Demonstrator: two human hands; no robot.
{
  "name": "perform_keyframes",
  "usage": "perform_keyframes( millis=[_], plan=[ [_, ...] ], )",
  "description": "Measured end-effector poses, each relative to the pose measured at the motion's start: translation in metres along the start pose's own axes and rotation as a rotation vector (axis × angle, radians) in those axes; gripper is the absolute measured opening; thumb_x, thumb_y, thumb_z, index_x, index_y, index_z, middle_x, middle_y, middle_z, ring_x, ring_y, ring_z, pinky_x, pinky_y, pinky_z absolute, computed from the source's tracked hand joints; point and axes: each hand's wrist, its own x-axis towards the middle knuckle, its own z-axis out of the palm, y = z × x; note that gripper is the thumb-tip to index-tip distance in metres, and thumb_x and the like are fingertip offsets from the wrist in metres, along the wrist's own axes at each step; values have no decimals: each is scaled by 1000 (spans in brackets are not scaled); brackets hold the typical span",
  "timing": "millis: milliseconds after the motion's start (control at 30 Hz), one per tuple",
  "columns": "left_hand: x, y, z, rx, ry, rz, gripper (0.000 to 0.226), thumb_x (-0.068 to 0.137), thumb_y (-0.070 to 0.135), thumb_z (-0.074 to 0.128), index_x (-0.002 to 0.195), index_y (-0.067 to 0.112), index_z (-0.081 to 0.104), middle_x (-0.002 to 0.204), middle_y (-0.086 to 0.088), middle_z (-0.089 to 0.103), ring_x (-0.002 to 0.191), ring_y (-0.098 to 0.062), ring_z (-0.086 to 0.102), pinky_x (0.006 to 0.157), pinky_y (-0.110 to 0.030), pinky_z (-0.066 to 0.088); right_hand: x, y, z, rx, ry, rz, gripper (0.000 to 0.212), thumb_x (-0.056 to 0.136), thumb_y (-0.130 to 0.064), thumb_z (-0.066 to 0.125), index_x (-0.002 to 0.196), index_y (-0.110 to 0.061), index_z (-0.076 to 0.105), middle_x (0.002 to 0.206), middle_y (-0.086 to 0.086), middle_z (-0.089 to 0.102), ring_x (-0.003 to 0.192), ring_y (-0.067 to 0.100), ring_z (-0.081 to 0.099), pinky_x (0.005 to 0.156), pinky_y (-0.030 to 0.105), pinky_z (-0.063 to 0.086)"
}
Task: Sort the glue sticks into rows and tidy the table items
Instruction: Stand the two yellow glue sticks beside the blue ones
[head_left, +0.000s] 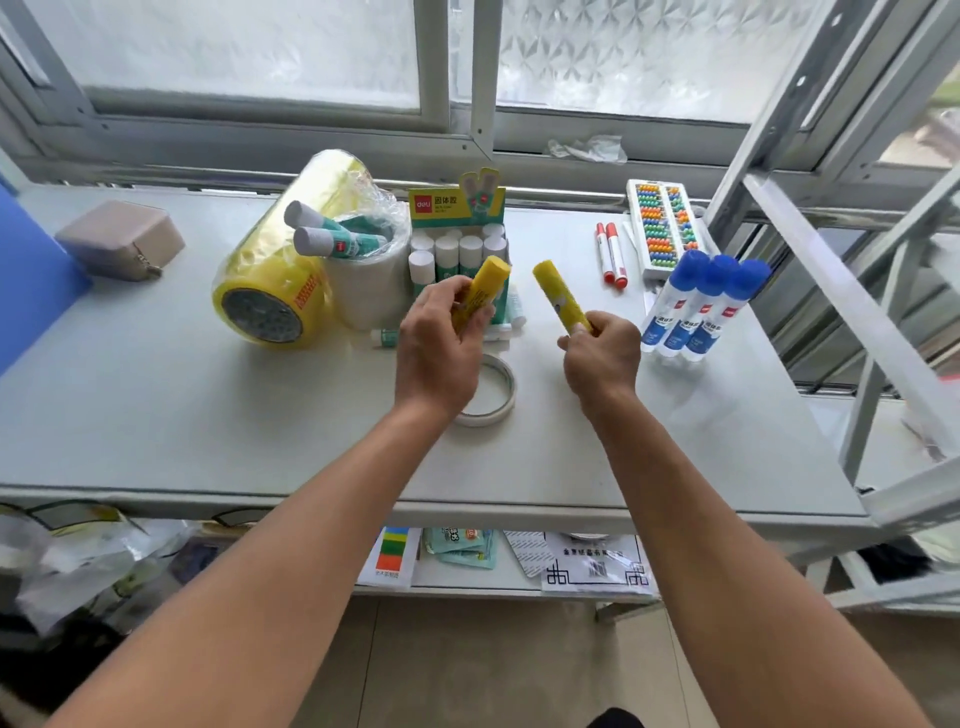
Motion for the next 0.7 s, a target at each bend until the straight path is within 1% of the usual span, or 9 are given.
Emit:
perform_keyframes(
  millis=[100, 133, 200, 267, 333, 400, 500, 567, 700],
  plan=[
    [2, 18, 20, -165, -132, -135, 26, 92, 25, 65, 114, 12, 62, 99, -2, 68, 89, -18, 63, 83, -34, 55, -8, 2, -11, 694, -188, 272, 39, 99, 1, 47, 137, 1, 44, 127, 14, 57, 99, 25, 68, 94, 34, 55],
    [2, 21, 27, -212, -182, -169, 27, 91, 24, 66, 115, 13, 62, 99, -1, 68, 89, -18, 64, 84, -37, 56, -11, 3, -15, 835, -251, 318, 40, 99, 4, 43, 139, 3, 41, 131, 17, 54, 102, 27, 67, 96, 36, 54],
    [2, 26, 39, -271, -254, -216, 24, 90, 23, 68, 113, 15, 65, 96, -1, 70, 90, -19, 66, 85, -43, 57, -11, 4, -24, 984, -334, 342, 38, 99, 9, 36, 138, 7, 39, 131, 24, 53, 106, 31, 65, 98, 38, 52],
    [2, 31, 52, -295, -296, -246, 21, 89, 20, 68, 109, 15, 67, 95, -1, 71, 91, -19, 67, 86, -44, 56, -7, 8, -33, 1017, -341, 327, 33, 98, 11, 37, 130, 8, 45, 122, 24, 58, 105, 32, 65, 98, 38, 51],
    [3, 34, 62, -308, -305, -268, 19, 88, 17, 70, 106, 16, 67, 94, 0, 70, 90, -20, 67, 87, -44, 56, -2, 13, -37, 838, -259, 227, 26, 94, 7, 52, 120, 4, 54, 112, 18, 64, 107, 31, 66, 97, 38, 52],
    [2, 35, 72, -312, -304, -295, 20, 85, 15, 73, 104, 15, 66, 93, -1, 69, 89, -20, 67, 86, -43, 56, 3, 19, -40, 425, -112, 11, 28, 86, -7, 71, 113, -2, 63, 107, 10, 70, 102, 23, 68, 94, 34, 54],
    [-4, 36, 87, -320, -279, -311, 22, 81, 15, 76, 100, 15, 63, 91, 1, 68, 86, -19, 66, 83, -42, 57, 2, 29, -44, -60, 113, -224, 26, 76, -20, 82, 96, -10, 70, 96, 2, 74, 90, 16, 68, 82, 25, 51],
    [-6, 36, 94, -327, -265, -308, 25, 80, 13, 77, 98, 17, 59, 91, 3, 66, 84, -17, 65, 81, -38, 57, 2, 37, -47, -206, 192, -280, 24, 73, -23, 83, 90, -11, 71, 94, 4, 75, 88, 20, 67, 78, 24, 48],
    [-6, 33, 103, -239, -336, -251, 31, 76, 6, 77, 101, 16, 62, 92, 4, 66, 86, -14, 64, 83, -29, 55, 8, 54, -43, -386, 192, -304, 32, 74, -35, 81, 96, -14, 74, 96, 6, 75, 90, 26, 67, 80, 30, 53]
  ],
)
